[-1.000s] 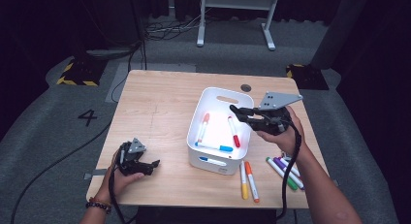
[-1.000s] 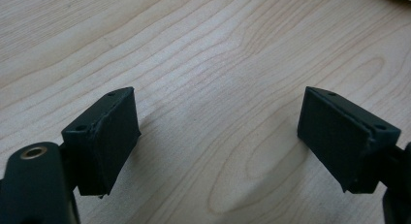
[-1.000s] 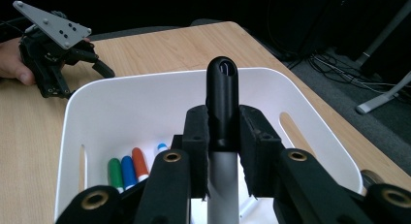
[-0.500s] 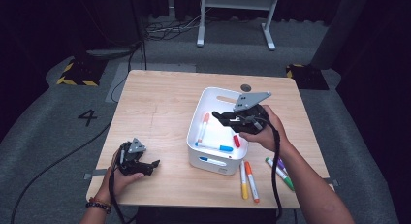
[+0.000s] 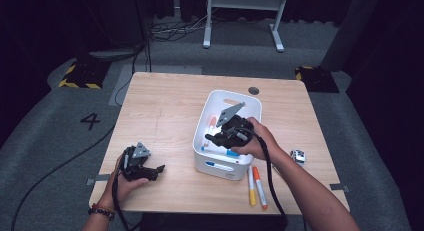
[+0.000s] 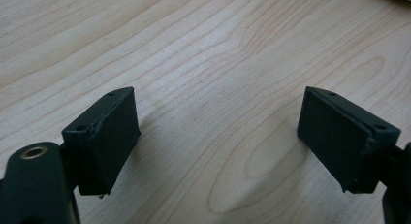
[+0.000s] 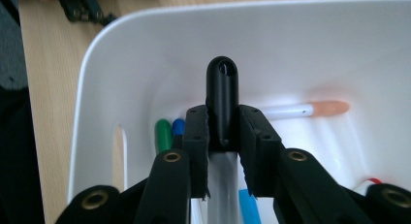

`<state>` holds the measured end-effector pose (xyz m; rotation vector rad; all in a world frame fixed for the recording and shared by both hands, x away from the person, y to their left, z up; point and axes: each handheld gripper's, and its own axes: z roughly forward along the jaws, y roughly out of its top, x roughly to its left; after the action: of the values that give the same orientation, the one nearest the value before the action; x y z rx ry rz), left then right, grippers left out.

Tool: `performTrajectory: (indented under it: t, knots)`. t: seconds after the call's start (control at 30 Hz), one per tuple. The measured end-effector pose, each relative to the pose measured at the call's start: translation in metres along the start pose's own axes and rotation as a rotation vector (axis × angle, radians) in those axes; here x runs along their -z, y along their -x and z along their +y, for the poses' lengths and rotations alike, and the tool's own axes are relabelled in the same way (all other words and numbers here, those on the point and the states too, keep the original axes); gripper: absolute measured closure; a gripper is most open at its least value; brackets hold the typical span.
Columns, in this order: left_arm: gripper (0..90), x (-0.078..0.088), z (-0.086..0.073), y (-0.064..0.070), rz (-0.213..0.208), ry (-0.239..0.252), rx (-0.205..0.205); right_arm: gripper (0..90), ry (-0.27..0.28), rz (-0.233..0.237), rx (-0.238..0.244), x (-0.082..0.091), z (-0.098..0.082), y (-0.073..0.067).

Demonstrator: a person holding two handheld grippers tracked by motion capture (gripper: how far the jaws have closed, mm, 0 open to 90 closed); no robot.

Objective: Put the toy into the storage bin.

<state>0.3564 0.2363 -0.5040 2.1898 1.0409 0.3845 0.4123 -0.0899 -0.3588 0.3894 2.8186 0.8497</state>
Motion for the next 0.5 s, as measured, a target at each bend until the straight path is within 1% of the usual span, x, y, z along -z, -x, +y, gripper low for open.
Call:
performTrajectory:
  t: [0.03, 0.1, 0.17, 0.2, 0.23, 0.3, 0.33, 0.37, 0.4, 0.43, 0.47, 0.5]
  knots:
    - [15.1, 0.000, 0.000, 0.000, -0.001, -0.003, -0.003, 74.6, -0.010, 0.007, 0.015, -0.003, 0.000, -0.001]
    - [15.1, 0.000, 0.000, 0.000, -0.001, -0.002, -0.003, 74.5, -0.041, 0.027, 0.032, -0.007, 0.000, -0.004]
    - [15.1, 0.000, 0.000, 0.000, 0.000, -0.002, -0.003, 74.5, -0.077, 0.044, 0.037, -0.010, 0.001, -0.007]
    - [15.3, 0.000, 0.000, 0.000, 0.000, -0.002, -0.004, 74.5, -0.093, 0.043, 0.041, -0.011, 0.001, -0.008]
    - [15.4, 0.000, 0.000, 0.000, -0.002, 0.000, -0.003, 74.4, -0.106, 0.048, 0.029, -0.011, 0.001, -0.009]
    - [15.4, 0.000, 0.000, 0.000, -0.004, 0.000, -0.004, 74.4, -0.121, 0.062, 0.038, -0.013, 0.001, -0.007]
    - [15.4, 0.000, 0.000, 0.000, -0.005, -0.003, -0.010, 74.3, -0.118, 0.065, 0.058, -0.014, 0.000, -0.006]
    - [15.4, 0.000, 0.000, 0.000, -0.006, -0.001, -0.013, 74.2, -0.137, 0.076, 0.042, -0.014, 0.000, -0.007]
    - [15.4, 0.000, 0.000, 0.000, -0.007, -0.003, -0.014, 74.0, -0.153, 0.072, 0.029, -0.014, -0.001, -0.009]
    - [15.4, 0.000, 0.000, 0.000, -0.008, -0.004, -0.015, 73.4, -0.150, 0.071, 0.028, -0.014, -0.002, -0.009]
    - [15.4, 0.000, 0.000, 0.000, -0.008, -0.003, -0.015, 73.2, -0.157, 0.070, 0.012, -0.013, -0.002, -0.010]
    - [15.4, 0.000, 0.000, 0.000, -0.008, -0.003, -0.015, 72.9, -0.140, 0.066, 0.036, -0.012, -0.003, -0.008]
